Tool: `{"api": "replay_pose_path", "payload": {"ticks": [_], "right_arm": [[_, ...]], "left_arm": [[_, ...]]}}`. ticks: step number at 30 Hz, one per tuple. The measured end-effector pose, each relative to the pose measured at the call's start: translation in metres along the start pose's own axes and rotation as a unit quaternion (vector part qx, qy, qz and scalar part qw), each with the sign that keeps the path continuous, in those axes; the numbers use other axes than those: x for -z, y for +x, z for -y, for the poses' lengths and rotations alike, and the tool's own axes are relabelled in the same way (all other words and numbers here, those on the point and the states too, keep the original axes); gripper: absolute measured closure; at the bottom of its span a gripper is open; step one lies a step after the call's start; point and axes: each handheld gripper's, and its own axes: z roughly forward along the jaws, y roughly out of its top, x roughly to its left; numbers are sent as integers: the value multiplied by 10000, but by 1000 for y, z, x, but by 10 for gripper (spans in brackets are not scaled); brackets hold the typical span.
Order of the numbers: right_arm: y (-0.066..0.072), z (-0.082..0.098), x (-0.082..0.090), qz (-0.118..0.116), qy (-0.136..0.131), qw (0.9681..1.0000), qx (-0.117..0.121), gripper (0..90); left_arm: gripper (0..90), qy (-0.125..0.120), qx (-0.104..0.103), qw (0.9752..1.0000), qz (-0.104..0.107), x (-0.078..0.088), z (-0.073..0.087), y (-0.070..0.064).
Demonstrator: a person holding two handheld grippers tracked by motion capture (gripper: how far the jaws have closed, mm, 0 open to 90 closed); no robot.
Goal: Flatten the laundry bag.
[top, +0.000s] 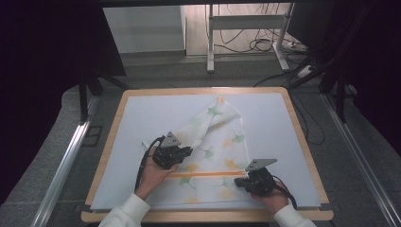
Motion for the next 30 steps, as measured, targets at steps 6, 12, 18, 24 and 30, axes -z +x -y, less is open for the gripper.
{"api": "replay_pose_path", "payload": {"ticks": [6,12,18,24,30], "right_arm": [[0,0,0,-8,5,10000,9,893],[0,0,0,-15,2,10000,8,893],[0,0,0,-13,3,10000,8,893],[-1,0,0,-27,4,10000,0,893],[-1,0,0,-36,-1,10000,-4,893]], "left_arm": [[861,-42,68,10000,-34,2,0,4],[861,14,-28,9999,-138,3,-1,8],[861,-26,50,9999,-163,6,-1,12],[861,-52,96,9997,-202,7,-3,17],[861,-24,66,9996,-268,5,-4,21]]}}
